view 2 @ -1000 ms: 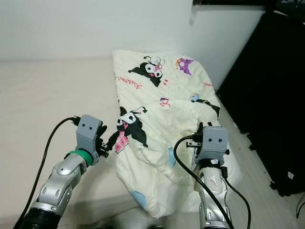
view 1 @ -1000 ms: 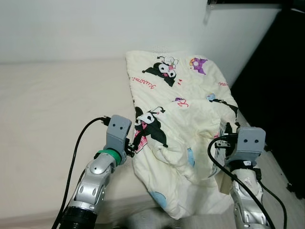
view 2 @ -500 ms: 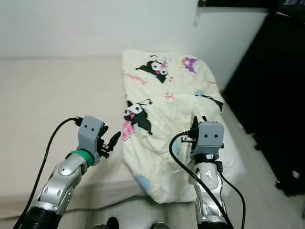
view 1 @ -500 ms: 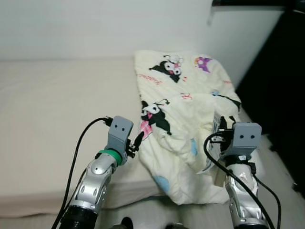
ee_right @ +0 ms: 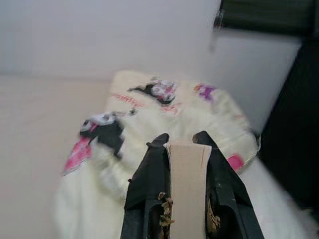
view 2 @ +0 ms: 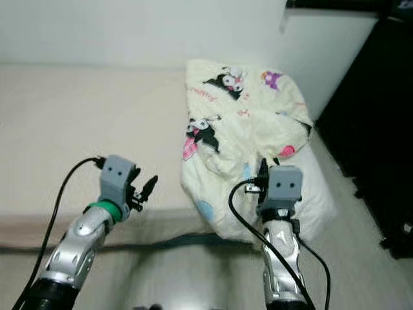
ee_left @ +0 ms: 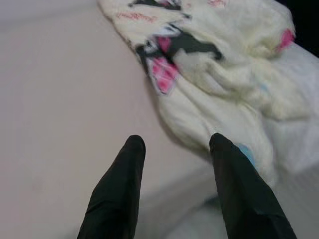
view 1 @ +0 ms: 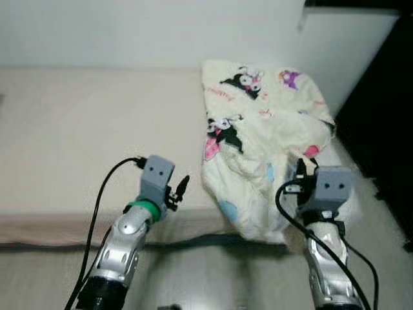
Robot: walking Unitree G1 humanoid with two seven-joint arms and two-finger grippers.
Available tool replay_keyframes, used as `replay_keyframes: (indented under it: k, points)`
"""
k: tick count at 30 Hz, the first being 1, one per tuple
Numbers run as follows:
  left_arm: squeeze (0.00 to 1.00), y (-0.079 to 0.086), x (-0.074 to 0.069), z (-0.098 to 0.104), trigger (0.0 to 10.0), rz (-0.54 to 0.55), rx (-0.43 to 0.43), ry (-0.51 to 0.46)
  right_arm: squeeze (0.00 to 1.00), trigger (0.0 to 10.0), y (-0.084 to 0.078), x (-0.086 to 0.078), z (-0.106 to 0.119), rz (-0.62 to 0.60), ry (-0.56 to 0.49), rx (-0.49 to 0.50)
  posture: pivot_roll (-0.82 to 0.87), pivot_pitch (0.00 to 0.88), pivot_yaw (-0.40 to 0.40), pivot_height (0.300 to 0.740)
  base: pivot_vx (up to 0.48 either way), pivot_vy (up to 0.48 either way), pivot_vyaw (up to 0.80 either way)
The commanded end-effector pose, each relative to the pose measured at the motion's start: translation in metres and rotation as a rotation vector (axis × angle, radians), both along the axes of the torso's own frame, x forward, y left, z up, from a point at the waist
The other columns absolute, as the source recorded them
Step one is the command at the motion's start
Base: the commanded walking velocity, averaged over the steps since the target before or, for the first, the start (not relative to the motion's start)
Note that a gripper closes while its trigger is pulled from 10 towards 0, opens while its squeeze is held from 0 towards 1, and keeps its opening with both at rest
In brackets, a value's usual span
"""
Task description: Clean up the room
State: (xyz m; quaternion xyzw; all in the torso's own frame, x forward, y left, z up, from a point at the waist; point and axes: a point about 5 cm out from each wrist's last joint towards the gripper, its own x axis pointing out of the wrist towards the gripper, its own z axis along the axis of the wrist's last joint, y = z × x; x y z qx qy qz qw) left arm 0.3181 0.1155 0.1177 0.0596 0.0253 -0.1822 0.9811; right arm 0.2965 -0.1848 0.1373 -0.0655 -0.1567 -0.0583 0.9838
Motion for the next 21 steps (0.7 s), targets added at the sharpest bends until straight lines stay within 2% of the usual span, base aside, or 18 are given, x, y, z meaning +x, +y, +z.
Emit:
replay_keyframes:
  k: [1, 4, 11, 15, 21]
  points:
    - [0.00, -0.004, -0.002, -0.005, 10.0, -0.014, 0.003, 0.015, 0.18, 10.0, -0.006, -0.002, 0.002, -0.021, -0.018, 0.014, -0.03, 0.076, 0.039, 0.740, 0.000, 0.000, 0.00]
    - [0.00, -0.004, -0.002, -0.005, 10.0, -0.013, 0.002, 0.018, 0.18, 10.0, -0.007, -0.002, 0.002, -0.021, -0.016, 0.022, -0.03, 0.076, 0.039, 0.740, 0.000, 0.000, 0.00]
    - [0.00, 0.002, 0.002, -0.008, 10.0, 0.026, 0.035, 0.062, 0.22, 10.0, -0.006, 0.000, -0.003, -0.005, 0.008, 0.026, -0.03, 0.065, 0.035, 0.740, 0.000, 0.000, 0.78]
    - [0.00, 0.007, 0.002, -0.010, 10.0, 0.030, 0.083, 0.054, 0.22, 10.0, -0.005, -0.001, -0.007, 0.004, 0.025, 0.026, -0.03, 0.061, 0.033, 0.740, 0.000, 0.000, 0.75]
    - [0.00, 0.014, 0.002, -0.012, 10.0, 0.037, 0.097, 0.042, 0.21, 10.0, -0.002, -0.001, -0.012, 0.026, 0.044, 0.027, -0.03, 0.059, 0.032, 0.740, 0.000, 0.000, 0.74]
